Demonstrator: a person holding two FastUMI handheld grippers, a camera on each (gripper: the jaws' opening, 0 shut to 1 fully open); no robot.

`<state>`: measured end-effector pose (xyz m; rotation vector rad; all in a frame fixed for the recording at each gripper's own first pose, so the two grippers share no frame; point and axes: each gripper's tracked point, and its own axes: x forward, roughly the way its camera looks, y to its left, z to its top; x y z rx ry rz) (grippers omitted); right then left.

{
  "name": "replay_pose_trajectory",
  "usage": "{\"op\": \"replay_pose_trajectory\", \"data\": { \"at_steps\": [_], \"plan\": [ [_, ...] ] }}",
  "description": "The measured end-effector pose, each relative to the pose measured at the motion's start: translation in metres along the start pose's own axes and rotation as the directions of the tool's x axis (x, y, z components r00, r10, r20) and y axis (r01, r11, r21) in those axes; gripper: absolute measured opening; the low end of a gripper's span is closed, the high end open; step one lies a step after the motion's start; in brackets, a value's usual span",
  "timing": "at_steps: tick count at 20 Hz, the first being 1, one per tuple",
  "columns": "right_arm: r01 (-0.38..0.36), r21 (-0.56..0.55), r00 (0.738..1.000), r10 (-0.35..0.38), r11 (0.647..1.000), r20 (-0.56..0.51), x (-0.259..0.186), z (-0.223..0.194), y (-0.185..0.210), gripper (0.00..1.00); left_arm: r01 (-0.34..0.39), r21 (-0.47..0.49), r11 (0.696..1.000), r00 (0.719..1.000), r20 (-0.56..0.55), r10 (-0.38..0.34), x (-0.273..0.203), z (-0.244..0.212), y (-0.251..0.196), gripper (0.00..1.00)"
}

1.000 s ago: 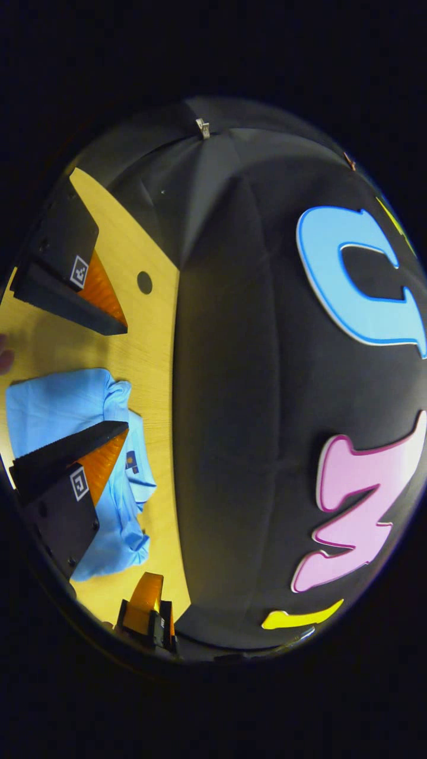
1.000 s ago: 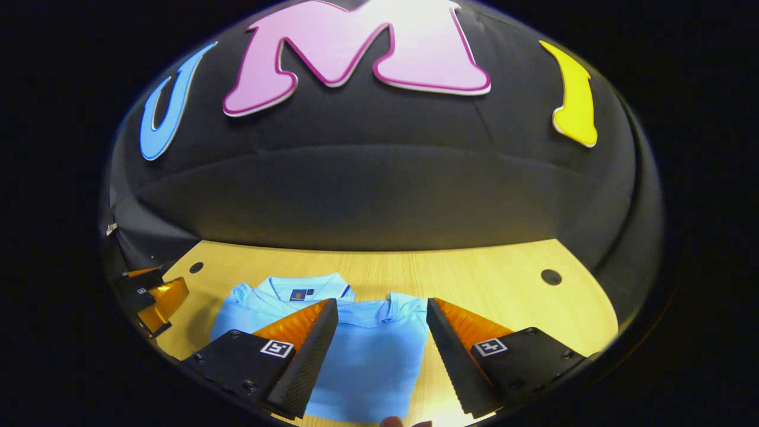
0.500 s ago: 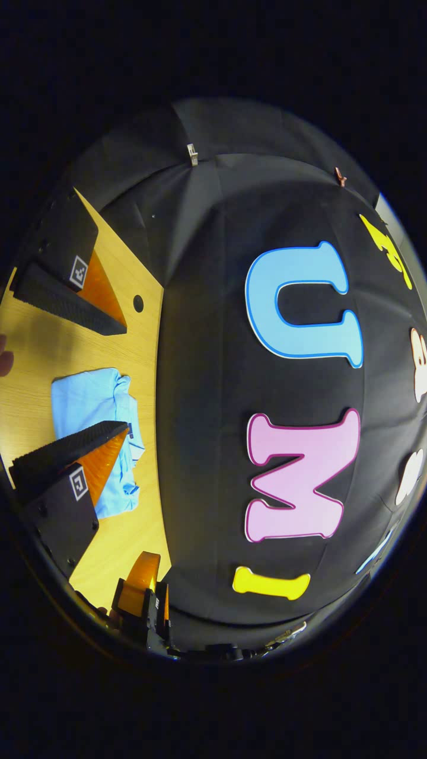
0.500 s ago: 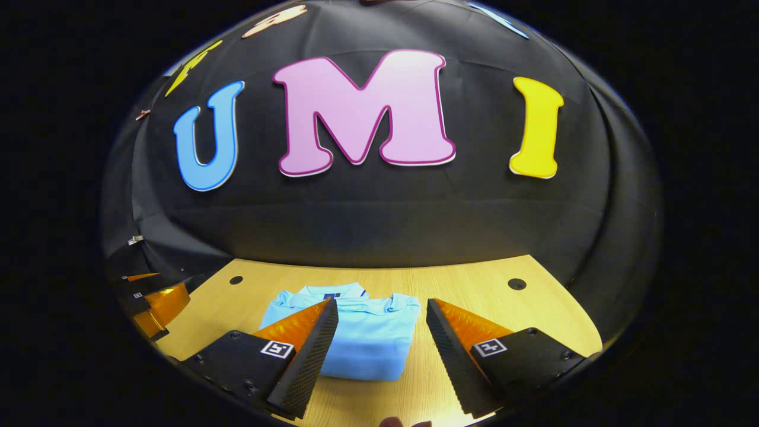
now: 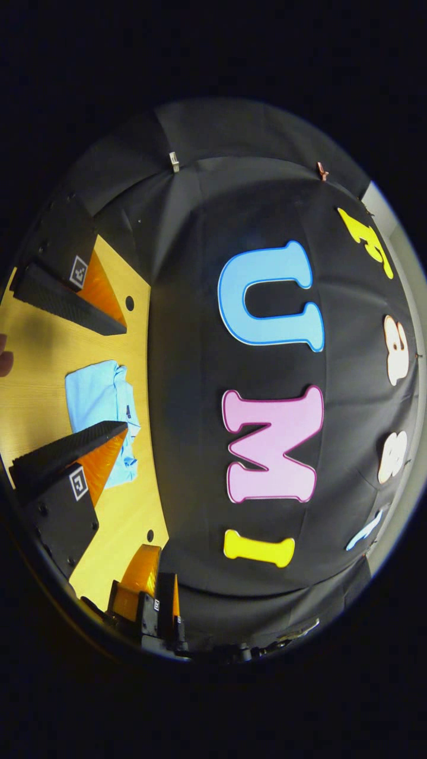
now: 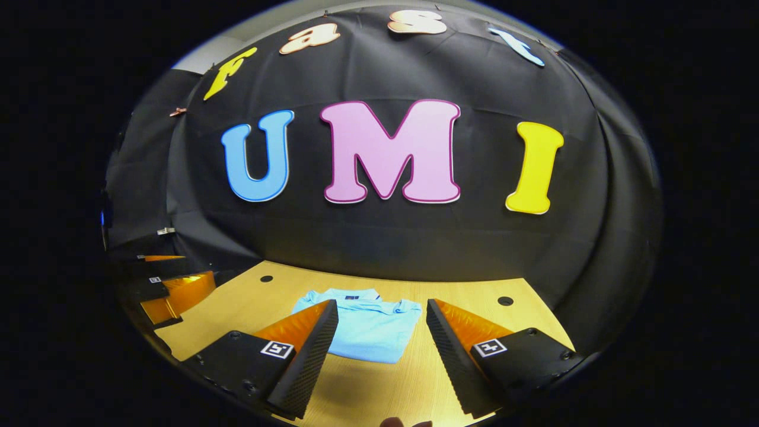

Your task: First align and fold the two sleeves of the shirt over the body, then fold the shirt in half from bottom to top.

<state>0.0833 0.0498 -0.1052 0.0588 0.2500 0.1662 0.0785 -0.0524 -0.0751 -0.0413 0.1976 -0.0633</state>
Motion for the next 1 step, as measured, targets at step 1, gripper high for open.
{"op": "replay_pose_trajectory", "data": {
  "at_steps": [1],
  "plan": [
    [-0.007,-0.004,1.000,0.007,1.000,0.008,-0.0118,0.0029,0.0025,0.93,0.015,0.007,1.000,1.000,0.000,-0.015,-0.0080,0.0007,-0.0080,0.93]
  ]
}}
